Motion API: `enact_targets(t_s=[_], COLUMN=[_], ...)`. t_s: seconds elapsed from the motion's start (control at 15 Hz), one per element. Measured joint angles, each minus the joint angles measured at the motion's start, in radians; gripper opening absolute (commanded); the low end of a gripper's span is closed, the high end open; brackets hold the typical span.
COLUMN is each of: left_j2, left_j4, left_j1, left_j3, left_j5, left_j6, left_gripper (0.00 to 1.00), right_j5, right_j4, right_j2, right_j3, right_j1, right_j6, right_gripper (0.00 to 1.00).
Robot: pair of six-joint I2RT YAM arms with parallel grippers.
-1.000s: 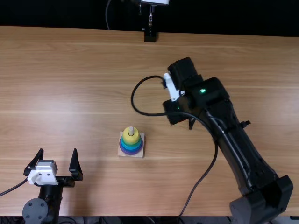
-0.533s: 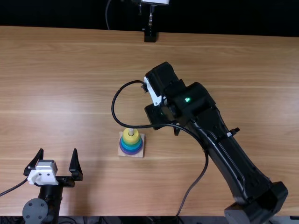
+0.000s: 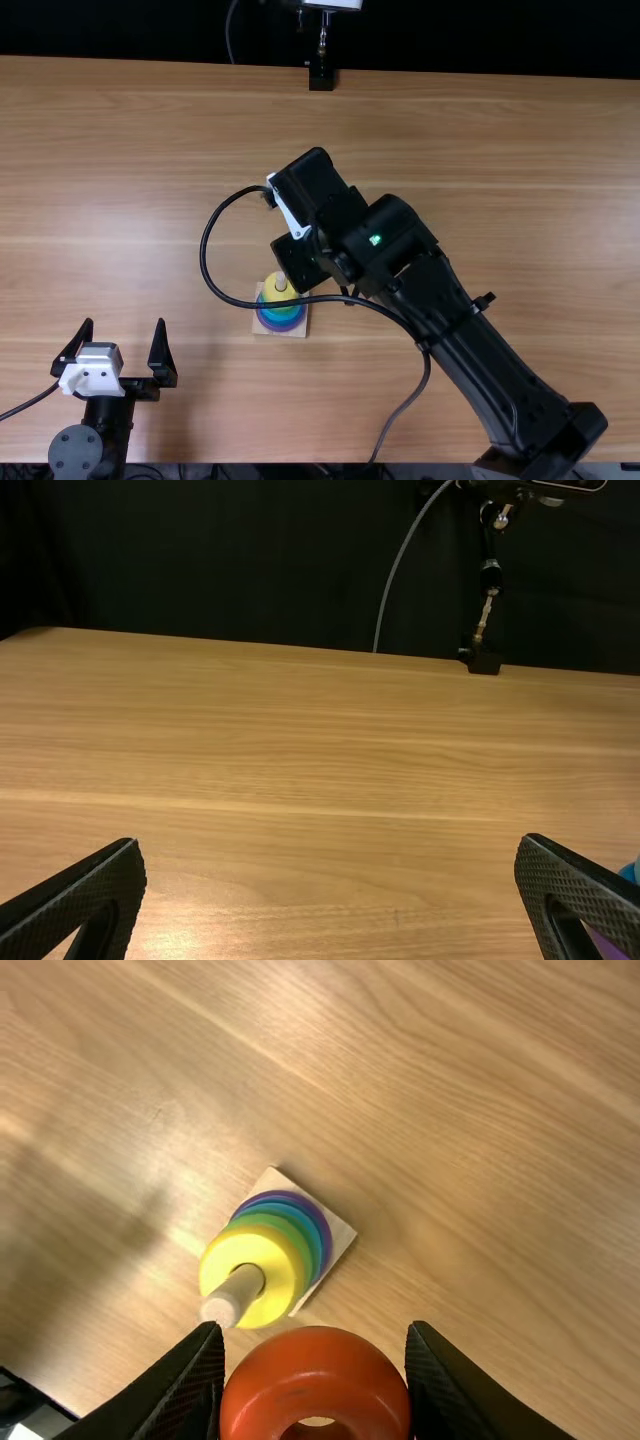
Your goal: Build the Hanoi tower: stack the rings onto the peg from bottom to top in this color order: purple, dark blue, light blue, dark green, light green, yellow, orange.
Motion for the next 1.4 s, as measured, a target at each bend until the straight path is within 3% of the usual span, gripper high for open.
enact_targets(t_s=[0.47,1.4], left_j2=[0.000,0.000], left_j4=[0.000,0.000], left_j1=[0.000,0.000], left_j3=[0.000,0.000], left_j5=[0.000,0.000], left_j6=[0.000,0.000], left_gripper=[1.00,1.00], right_j5=[0.000,0.000], right_j4=[0.006,0.013], right_j2=[0.000,0.000], right_j3=[0.000,0.000], right_j1=[0.010,0.074], right_j6=[0.016,0.018], right_gripper=[0.00,0.00])
